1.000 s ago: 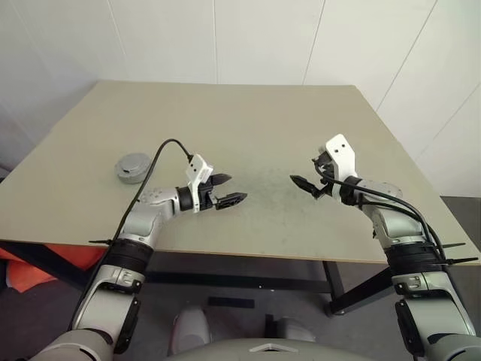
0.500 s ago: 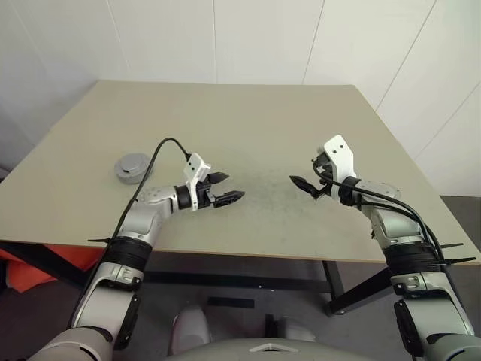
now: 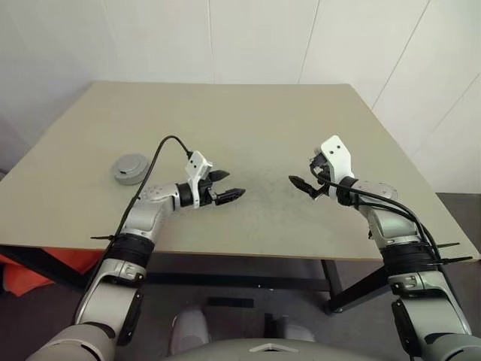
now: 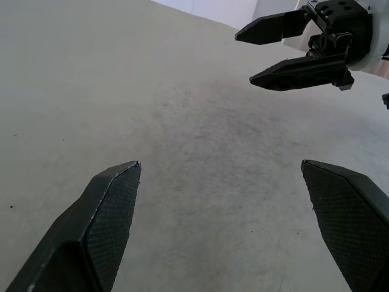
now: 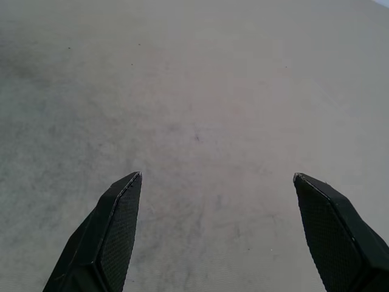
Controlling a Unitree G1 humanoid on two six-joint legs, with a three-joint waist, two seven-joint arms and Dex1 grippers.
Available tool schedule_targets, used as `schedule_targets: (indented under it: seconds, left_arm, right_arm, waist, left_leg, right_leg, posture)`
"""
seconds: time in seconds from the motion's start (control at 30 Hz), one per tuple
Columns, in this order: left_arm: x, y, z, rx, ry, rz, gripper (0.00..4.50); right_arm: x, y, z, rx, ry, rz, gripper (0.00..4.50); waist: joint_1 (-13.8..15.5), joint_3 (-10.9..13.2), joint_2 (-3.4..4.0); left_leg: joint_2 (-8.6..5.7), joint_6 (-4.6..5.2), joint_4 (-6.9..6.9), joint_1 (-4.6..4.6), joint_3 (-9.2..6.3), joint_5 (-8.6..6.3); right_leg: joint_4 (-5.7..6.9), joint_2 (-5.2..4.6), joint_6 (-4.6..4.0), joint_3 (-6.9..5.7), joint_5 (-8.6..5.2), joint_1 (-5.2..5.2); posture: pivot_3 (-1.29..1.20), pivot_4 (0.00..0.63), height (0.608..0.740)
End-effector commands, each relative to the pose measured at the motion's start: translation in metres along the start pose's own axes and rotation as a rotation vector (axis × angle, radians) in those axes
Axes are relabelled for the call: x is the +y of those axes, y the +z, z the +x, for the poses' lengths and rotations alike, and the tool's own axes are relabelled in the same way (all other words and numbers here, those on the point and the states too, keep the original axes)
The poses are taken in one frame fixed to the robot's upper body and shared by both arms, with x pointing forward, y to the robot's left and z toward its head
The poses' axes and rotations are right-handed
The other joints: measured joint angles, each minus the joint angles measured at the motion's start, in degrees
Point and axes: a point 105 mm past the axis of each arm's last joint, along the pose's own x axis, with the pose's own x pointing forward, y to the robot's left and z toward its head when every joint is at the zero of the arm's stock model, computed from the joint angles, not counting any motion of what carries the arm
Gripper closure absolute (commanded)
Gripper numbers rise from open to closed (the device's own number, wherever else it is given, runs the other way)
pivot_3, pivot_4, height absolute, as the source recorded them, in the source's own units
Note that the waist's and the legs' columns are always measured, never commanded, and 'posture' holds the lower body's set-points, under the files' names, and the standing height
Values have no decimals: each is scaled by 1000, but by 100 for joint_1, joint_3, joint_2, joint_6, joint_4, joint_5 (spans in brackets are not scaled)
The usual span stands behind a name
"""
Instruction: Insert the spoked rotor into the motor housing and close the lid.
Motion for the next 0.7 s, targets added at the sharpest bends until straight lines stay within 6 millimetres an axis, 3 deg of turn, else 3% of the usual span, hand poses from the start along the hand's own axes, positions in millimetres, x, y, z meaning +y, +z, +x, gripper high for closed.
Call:
schedule_targets:
  seconds: [0.03,0.7]
  left_arm:
    - [1,10,0,-30,5,37,27]
    - [1,11,0,-36,17,35,27]
  right_arm:
    - [-5,13,-1,-37,-18,-38,0]
    - [-5,15,1,-34,-16,-47,0]
  waist:
    - [-1,0,0]
    - [-1,1,0]
  left_leg:
    - [0,0,0,-3,0,0]
    - [0,3,-3,-6,1,-2]
  right_leg:
    - [0,0,0,0,0,-2]
    - [-6,0,0,0,0,-4]
  posture:
    - [0,0,740]
    - [0,0,740]
